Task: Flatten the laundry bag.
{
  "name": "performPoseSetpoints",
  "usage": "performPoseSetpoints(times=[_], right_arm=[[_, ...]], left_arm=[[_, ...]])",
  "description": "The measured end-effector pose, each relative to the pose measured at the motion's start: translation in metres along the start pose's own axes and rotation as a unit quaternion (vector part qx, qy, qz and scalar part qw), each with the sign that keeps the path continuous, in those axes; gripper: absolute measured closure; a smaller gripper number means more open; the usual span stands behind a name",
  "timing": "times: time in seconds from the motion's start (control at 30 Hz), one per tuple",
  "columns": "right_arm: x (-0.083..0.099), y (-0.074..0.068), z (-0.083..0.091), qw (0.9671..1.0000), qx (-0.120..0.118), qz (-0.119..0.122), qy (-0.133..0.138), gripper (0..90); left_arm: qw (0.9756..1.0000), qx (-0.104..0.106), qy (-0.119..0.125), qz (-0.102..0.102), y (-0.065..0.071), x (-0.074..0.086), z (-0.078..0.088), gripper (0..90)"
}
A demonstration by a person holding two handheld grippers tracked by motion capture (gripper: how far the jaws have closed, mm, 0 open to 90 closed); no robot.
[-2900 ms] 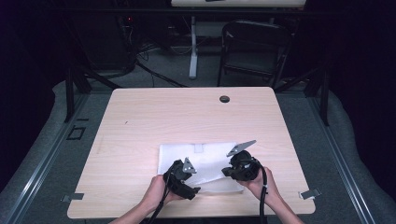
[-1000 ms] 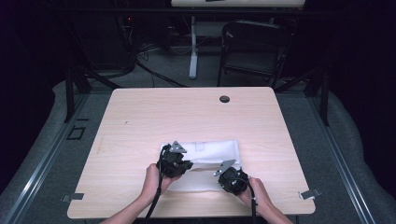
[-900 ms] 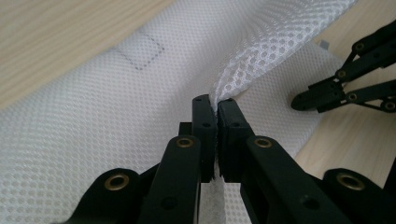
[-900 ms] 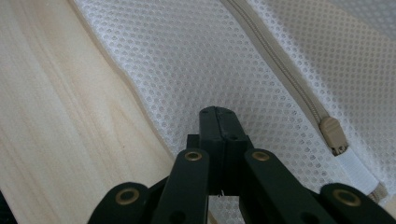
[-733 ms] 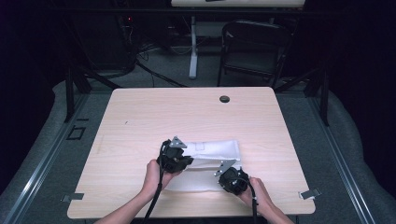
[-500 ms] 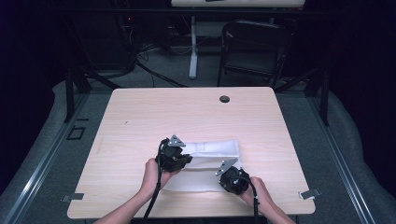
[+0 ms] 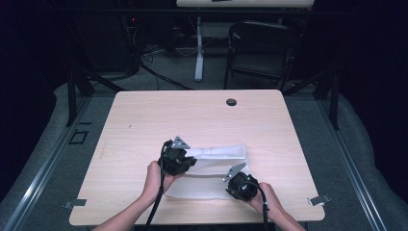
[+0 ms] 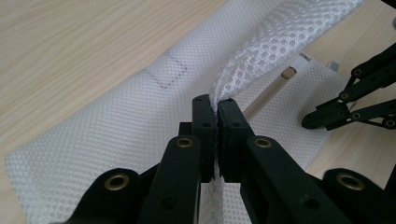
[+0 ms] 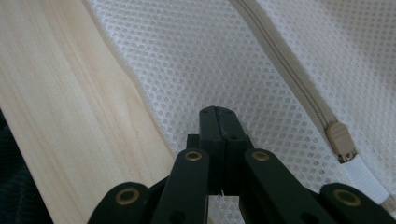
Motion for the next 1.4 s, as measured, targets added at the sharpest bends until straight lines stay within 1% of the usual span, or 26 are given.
performPoseSetpoints(times=[0.07,0.13,0.17,0.2,0.3,0.4,0.43,0.47,0.5,0.57,0.6,0.77,0.83,0.87,0.93,0.97,1.0,1.03,1.07,1.1,1.13,1.17,1.2,1.27,1.33,1.4], right_arm=[[0.001,0.0,0.001,1.0,0.002,0.005,-0.005,90.0],[0.002,-0.002,0.002,1.0,-0.005,0.004,-0.005,90.0],[0.003,-0.001,0.003,0.9999,-0.004,0.008,-0.011,90.0],[0.004,-0.002,0.003,0.9999,-0.008,0.002,-0.008,90.0],[0.006,-0.002,0.004,0.9998,-0.016,0.002,-0.012,90.0],[0.011,-0.001,0.006,0.9992,-0.036,-0.008,-0.017,90.0],[0.011,-0.001,0.006,0.9992,-0.035,-0.01,-0.014,90.0],[0.012,-0.001,0.007,0.9992,-0.035,-0.005,-0.018,90.0],[0.012,-0.002,0.007,0.9992,-0.036,-0.011,-0.015,90.0],[0.014,-0.002,0.009,0.9991,-0.035,0.005,-0.024,90.0],[0.014,-0.003,0.009,0.9991,-0.035,0.0,-0.022,90.0],[0.018,-0.003,0.011,0.9987,-0.038,0.006,-0.032,90.0],[0.019,-0.003,0.012,0.9982,-0.047,0.004,-0.036,90.0],[0.019,-0.003,0.012,0.998,-0.052,-0.001,-0.035,90.0],[0.018,0.0,0.013,0.9985,-0.044,0.004,-0.031,90.0],[0.014,0.001,0.014,0.999,-0.04,-0.007,-0.02,90.0],[0.01,0.003,0.015,0.9994,-0.032,-0.01,-0.009,90.0],[0.005,0.005,0.017,0.9995,-0.03,-0.013,0.003,90.0],[-0.001,0.007,0.016,0.9994,-0.016,-0.023,0.019,90.0],[-0.005,0.009,0.016,0.9996,-0.001,-0.021,0.019,90.0],[-0.01,0.009,0.011,0.9993,0.004,-0.026,0.026,90.0],[-0.012,0.01,0.007,0.9994,0.013,-0.026,0.021,90.0],[-0.013,0.008,0.002,0.9994,0.013,-0.029,0.014,90.0],[-0.011,0.005,-0.008,0.9996,0.016,-0.025,-0.002,90.0],[-0.013,0.003,-0.008,0.9997,0.012,-0.023,0.001,90.0],[-0.012,0.0,-0.006,0.9997,0.001,-0.024,0.001,90.0]], left_arm=[[1.0,-0.002,0.001,0.0,-0.001,-0.003,0.002,87.4],[1.0,-0.007,0.004,-0.002,-0.002,-0.007,0.004,87.4],[1.0,-0.007,0.002,-0.005,-0.002,-0.009,0.005,87.4],[0.9999,-0.01,0.003,-0.007,-0.002,-0.012,0.007,87.4],[0.9998,-0.016,0.005,-0.011,-0.004,-0.019,0.011,87.4],[0.9996,-0.023,0.005,-0.015,-0.007,-0.025,0.014,87.4],[0.9996,-0.025,0.004,-0.015,-0.008,-0.027,0.015,87.4],[0.9995,-0.026,0.003,-0.016,-0.009,-0.028,0.015,87.3],[0.9995,-0.028,0.003,-0.015,-0.01,-0.029,0.016,87.4],[0.9995,-0.027,-0.001,-0.014,-0.012,-0.031,0.015,87.4],[0.9995,-0.029,-0.001,-0.014,-0.013,-0.032,0.014,87.3],[0.9993,-0.035,0.0,-0.017,-0.018,-0.04,0.013,87.4],[0.9991,-0.038,-0.001,-0.019,-0.021,-0.044,0.012,87.3],[0.9991,-0.038,-0.001,-0.02,-0.022,-0.046,0.012,87.3],[0.9991,-0.038,0.0,-0.02,-0.024,-0.05,0.012,87.4],[0.9991,-0.038,-0.001,-0.02,-0.025,-0.052,0.011,87.3],[0.999,-0.038,-0.003,-0.023,-0.025,-0.053,0.01,87.3],[0.999,-0.038,-0.003,-0.024,-0.026,-0.055,0.009,87.3],[0.999,-0.037,-0.004,-0.024,-0.026,-0.056,0.008,87.4],[0.999,-0.036,-0.004,-0.025,-0.027,-0.057,0.007,87.4],[0.999,-0.037,-0.005,-0.024,-0.027,-0.057,0.006,87.3],[0.9991,-0.036,-0.003,-0.023,-0.027,-0.058,0.005,87.3],[0.999,-0.037,-0.004,-0.024,-0.027,-0.059,0.004,87.3],[0.9989,-0.04,-0.007,-0.024,-0.026,-0.058,0.003,87.3],[0.9989,-0.04,-0.009,-0.024,-0.026,-0.058,0.003,87.3],[0.9988,-0.042,-0.009,-0.023,-0.025,-0.059,0.004,87.3]])
Point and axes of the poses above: each handheld gripper's, and its own axes: z roughly backward along the jaws, x roughly out of its underside, y roughly to its right, the point moved 9 cm from there along -z, roughly forward along the jaws, and after that the axes turned 13 degrees about x, right-handed, at the moved point
